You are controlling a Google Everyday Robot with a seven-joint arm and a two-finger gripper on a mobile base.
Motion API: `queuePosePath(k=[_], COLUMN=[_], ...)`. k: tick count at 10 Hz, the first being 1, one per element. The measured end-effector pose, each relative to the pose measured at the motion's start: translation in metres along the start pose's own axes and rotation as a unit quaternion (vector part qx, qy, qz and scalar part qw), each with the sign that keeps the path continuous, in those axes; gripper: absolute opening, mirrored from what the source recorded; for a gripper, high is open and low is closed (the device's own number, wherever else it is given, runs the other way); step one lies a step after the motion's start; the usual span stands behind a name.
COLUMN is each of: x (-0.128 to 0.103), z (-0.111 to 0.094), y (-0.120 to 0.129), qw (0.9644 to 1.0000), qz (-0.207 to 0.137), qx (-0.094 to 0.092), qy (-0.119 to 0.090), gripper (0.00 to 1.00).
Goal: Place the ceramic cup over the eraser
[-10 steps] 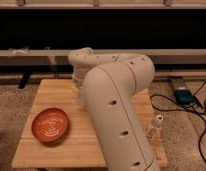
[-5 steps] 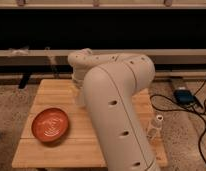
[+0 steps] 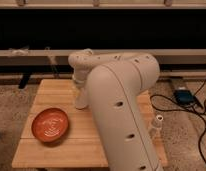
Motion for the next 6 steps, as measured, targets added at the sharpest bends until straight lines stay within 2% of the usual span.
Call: queuePosePath(k=[1, 2, 3, 6], x=[0.01, 0.034, 0.043, 0.111], z=[-0.012, -0.032, -0.039, -0.075], y=[-0.002, -0.006, -0.008, -0.013], qw=[1.0, 0.9998, 0.9996, 0.9982], qz=[0.002, 0.01, 0.014, 0.04], qx=[0.004, 0.012, 0.014, 0.028], qy=[-0.006, -0.016, -0.02, -0.034], gripper=[0.0, 0.0, 0.0, 0.0])
